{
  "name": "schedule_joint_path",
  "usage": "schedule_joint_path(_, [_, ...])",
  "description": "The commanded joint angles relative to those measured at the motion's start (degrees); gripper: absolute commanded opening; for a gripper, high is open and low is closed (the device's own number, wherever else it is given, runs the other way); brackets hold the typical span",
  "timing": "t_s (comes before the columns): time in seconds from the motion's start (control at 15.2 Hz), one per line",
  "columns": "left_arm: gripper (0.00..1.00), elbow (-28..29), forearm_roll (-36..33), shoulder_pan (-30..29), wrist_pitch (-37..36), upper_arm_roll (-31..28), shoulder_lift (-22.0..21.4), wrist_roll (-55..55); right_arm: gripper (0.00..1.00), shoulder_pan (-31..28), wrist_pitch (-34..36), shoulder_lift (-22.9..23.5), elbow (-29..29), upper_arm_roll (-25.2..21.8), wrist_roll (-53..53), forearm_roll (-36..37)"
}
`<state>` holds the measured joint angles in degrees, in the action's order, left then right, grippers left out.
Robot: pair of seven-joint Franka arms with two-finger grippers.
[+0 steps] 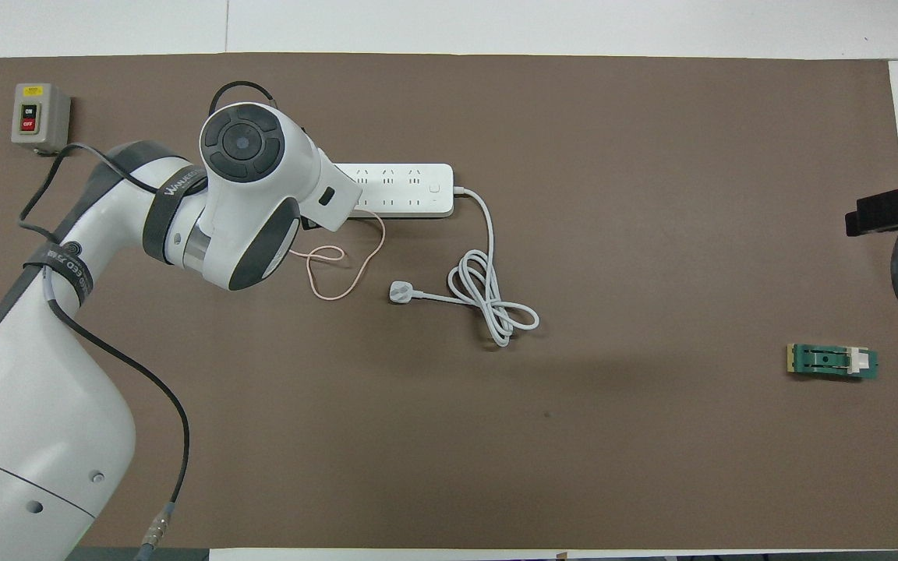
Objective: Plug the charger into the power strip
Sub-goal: 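Align the charger prongs with a power strip socket using the left gripper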
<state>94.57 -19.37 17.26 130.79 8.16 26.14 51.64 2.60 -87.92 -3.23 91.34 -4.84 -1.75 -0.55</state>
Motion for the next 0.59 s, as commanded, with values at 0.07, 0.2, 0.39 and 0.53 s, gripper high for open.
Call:
schedule_joint_path(0.07, [0.0, 1.93, -2.34, 0.67, 2.02, -0.69, -0.47, 0.39, 1.0, -1.02, -1.21, -1.07, 2.53, 0.53, -1.15, 1.17])
schedule_joint_path(0.2, [0.0, 3.69, -2.34, 0.67, 2.98, -0.6, -0.91, 0.3, 1.0, -0.93, -1.73, -0.81, 2.18, 0.79, -1.24, 4.92])
schedule_joint_path(0.39, [0.0, 5.45, -2.16, 0.75, 4.47, -0.43, -1.26, 0.13, 1.0, -1.02, -0.95, -0.55, 1.12, 1.23, -0.89, 5.74])
schedule_joint_path(0.53, [0.0, 5.8, -2.16, 0.75, 4.57, -0.43, -1.35, -0.57, 1.0, -1.11, 0.28, -0.55, 1.12, 1.23, -0.89, 5.13])
